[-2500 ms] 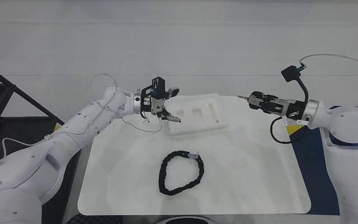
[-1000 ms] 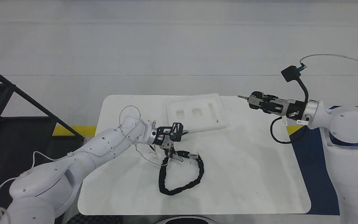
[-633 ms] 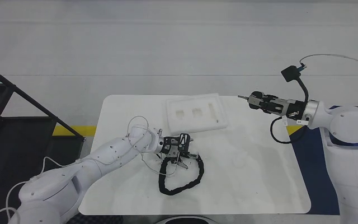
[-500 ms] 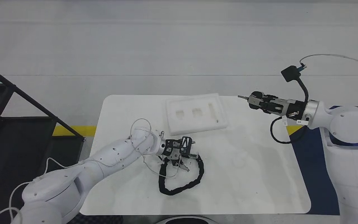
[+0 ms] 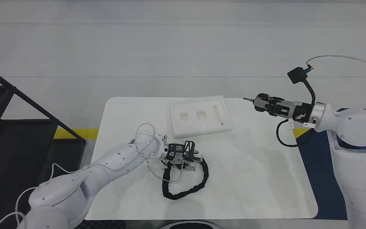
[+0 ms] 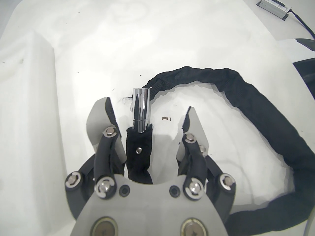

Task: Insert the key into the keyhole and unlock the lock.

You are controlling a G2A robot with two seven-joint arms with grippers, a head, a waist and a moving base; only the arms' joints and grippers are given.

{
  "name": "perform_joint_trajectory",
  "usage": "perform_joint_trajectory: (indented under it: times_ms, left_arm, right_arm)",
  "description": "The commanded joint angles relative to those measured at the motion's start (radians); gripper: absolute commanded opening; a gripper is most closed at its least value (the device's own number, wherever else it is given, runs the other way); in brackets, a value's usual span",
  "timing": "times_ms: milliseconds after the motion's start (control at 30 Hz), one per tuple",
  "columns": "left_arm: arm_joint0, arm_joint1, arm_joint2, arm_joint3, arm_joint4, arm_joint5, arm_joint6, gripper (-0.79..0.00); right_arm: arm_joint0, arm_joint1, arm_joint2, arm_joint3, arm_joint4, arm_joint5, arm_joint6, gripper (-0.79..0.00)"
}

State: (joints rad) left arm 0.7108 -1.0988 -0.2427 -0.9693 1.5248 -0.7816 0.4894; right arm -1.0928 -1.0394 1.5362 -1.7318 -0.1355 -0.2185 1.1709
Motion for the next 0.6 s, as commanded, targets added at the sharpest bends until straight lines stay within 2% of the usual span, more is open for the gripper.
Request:
perform_joint_trajectory:
  times_ms: [0,167,333,400,467,567]
  left_arm:
    - [0.002,-0.007,-0.003,0.012,0.004,-0.001,-0.002,-0.416]
    - [0.004,-0.023,-0.008,0.033,0.020,0.006,-0.013,-0.449]
    - [0.005,-0.038,-0.014,0.051,0.037,0.013,-0.041,-0.443]
    - [0.006,-0.041,-0.018,0.056,0.038,0.013,-0.045,-0.468]
    - [0.007,-0.045,-0.023,0.062,0.040,0.013,-0.049,-0.536]
    - [0.006,-0.050,-0.031,0.069,0.043,0.008,-0.058,-0.708]
  right_arm:
    - [0.000,0.000,0.000,0.000,0.000,0.000,0.000,-0.785]
    - [0.000,0.000,0.000,0.000,0.000,0.000,0.000,-0.785]
    - [0.000,0.000,0.000,0.000,0.000,0.000,0.000,-0.785]
    - [0.000,0.000,0.000,0.000,0.000,0.000,0.000,-0.785]
    - [0.000,0.000,0.000,0.000,0.000,0.000,0.000,-0.785]
    - [0.000,0.000,0.000,0.000,0.000,0.000,0.000,-0.785]
